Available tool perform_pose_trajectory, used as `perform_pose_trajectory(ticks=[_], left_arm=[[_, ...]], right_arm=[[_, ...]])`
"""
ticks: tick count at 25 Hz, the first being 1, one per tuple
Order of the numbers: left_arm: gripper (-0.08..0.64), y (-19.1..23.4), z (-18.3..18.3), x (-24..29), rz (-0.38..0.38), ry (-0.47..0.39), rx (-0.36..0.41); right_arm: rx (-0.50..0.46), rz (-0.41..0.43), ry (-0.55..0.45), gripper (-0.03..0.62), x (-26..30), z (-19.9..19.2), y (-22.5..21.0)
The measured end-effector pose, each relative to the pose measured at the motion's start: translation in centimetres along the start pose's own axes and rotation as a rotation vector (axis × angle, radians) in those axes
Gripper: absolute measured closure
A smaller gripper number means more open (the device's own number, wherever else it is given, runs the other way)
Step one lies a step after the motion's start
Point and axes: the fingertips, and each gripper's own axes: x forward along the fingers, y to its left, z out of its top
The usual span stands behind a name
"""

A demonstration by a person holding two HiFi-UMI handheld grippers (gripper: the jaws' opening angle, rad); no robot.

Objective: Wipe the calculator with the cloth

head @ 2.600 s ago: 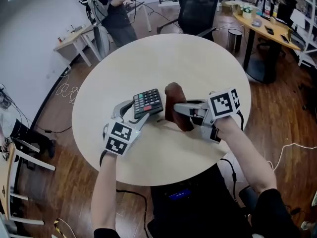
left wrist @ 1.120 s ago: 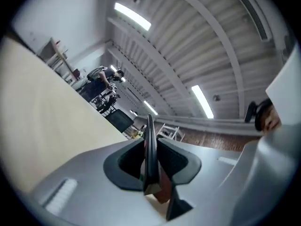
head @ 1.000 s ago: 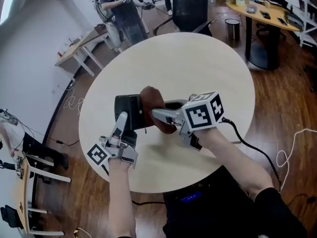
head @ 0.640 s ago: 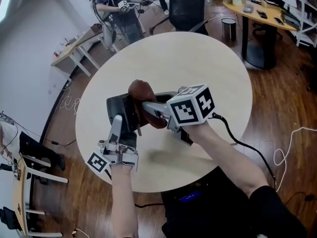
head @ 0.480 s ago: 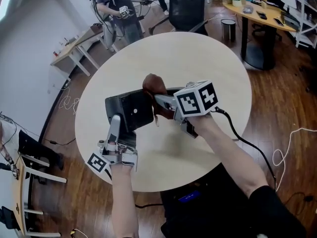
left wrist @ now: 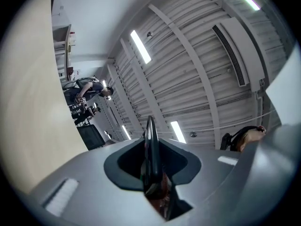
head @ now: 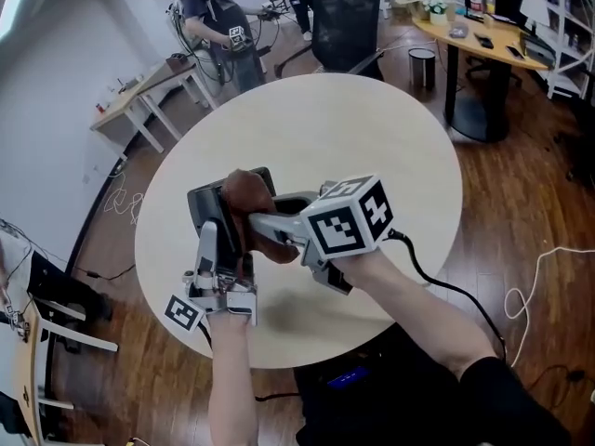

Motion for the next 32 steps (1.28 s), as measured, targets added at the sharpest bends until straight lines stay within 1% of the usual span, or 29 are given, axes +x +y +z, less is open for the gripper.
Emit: perform_pose_trajectory(ticks=[2,4,6,8,10,11,13,15,17,19,22,24,26,28,30,32], left_arm=[[0.472,-0.1,-0.3,0.3,-0.006,0.008,0.002],[0.472,0.1,-0.3,0.1,-0.005,0.001,-0.001],[0.472,0.4,-0.3,-0.2,0.0,-0.011,-0.01],[0.474,0.6,-0.5,-0.3,0.003,-0.015,-0.02],[0.474,0.7,-0.6,-0.2,0.009,-0.016,-0.025],[0.474,0.9,-0.6,-0.1,0.012,-0.019,-0.028],[0.474,1.0,-0.4,-0.2,0.015,-0.027,-0.035],[0.474,0.9,-0.5,-0.2,0.012,-0.031,-0.045],[0.474,0.7,-0.6,-0.2,0.002,-0.037,-0.055],[0.474,0.5,-0.7,-0.1,-0.001,-0.038,-0.057],[0.472,0.6,-0.7,-0.2,0.003,-0.037,-0.056],[0.472,1.0,-0.6,-0.4,0.009,-0.059,-0.063],[0.474,1.4,-0.5,-0.8,0.014,-0.092,-0.077],[0.474,1.9,-0.3,-1.0,0.028,-0.118,-0.085],[0.474,2.5,0.0,-1.2,0.05,-0.143,-0.091],[0.474,2.9,0.3,-1.3,0.065,-0.162,-0.099]], right_arm=[[-0.014,-0.066,0.0,0.502,-0.6,0.2,-2.3],[-0.007,-0.139,-0.012,0.502,-1.4,0.3,-5.0],[0.013,-0.204,-0.022,0.502,-2.4,0.0,-7.6],[0.05,-0.241,-0.049,0.502,-3.7,-0.1,-9.4],[0.073,-0.232,-0.093,0.502,-4.8,0.6,-9.1],[0.068,-0.212,-0.114,0.502,-4.9,1.3,-8.1],[0.027,-0.154,-0.13,0.503,-4.4,2.5,-5.0],[-0.027,-0.101,-0.103,0.503,-3.0,2.9,-2.2],[-0.082,-0.082,-0.052,0.503,-1.5,2.4,-0.9],[-0.126,-0.106,-0.011,0.502,-0.7,1.8,-1.4],[-0.141,-0.196,-0.001,0.502,-1.6,1.5,-4.4],[-0.128,-0.271,-0.002,0.502,-3.0,1.2,-7.4],[-0.083,-0.309,-0.022,0.502,-4.6,0.6,-9.4],[-0.035,-0.288,-0.066,0.502,-5.9,0.2,-9.1],[0.0,-0.206,-0.106,0.502,-6.3,0.2,-6.5],[0.004,-0.107,-0.107,0.503,-5.2,0.1,-3.1]])
